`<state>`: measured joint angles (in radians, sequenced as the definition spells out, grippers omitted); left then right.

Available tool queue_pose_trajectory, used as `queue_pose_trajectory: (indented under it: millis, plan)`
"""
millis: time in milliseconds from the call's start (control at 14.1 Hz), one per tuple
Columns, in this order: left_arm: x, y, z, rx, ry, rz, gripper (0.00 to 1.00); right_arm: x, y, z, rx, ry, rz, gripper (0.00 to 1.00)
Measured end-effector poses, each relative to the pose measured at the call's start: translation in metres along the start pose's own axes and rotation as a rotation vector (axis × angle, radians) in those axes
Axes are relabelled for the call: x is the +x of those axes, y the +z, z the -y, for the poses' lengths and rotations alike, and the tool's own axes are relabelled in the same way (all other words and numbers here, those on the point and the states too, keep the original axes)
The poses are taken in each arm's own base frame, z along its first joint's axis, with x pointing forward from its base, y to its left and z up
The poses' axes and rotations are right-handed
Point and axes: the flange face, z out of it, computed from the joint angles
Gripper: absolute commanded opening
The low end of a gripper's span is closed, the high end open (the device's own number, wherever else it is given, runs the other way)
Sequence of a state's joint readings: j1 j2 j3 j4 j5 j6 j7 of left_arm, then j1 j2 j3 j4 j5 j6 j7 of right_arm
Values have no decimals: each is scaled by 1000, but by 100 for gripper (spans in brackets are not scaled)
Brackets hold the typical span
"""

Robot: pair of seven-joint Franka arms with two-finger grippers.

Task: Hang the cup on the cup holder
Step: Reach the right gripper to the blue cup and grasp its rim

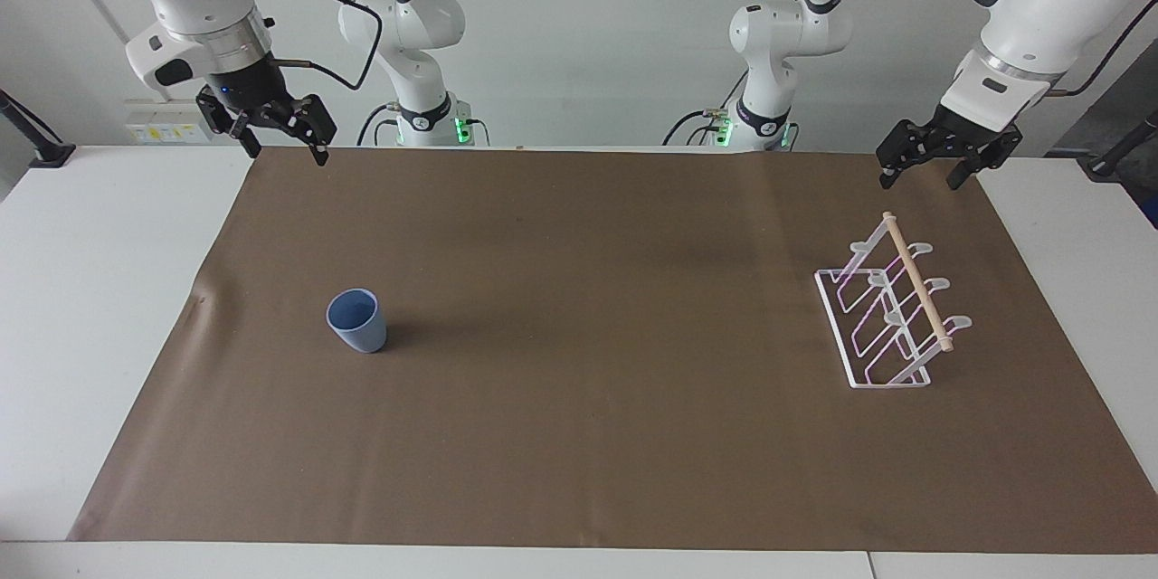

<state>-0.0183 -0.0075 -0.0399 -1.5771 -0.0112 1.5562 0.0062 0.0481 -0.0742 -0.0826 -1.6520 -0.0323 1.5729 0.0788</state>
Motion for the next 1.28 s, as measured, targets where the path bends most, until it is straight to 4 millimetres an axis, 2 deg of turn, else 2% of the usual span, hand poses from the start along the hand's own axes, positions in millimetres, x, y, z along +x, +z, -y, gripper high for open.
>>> queue_pose_trajectory:
  millis: [285, 569, 925, 1067, 1280]
  plan:
    - [0, 0, 0, 0, 0, 0, 100, 12, 38, -12, 5, -64, -30, 100]
    - [0, 0, 0, 0, 0, 0, 100, 32, 105, -21, 9, -141, -70, 100]
    - [0, 0, 0, 0, 0, 0, 100, 75, 188, -21, 25, -176, -103, 100]
    - [0, 0, 0, 0, 0, 0, 100, 84, 212, -18, 22, -178, -98, 100]
    - [0, 0, 0, 0, 0, 0, 100, 89, 239, -17, 19, -214, -82, 100]
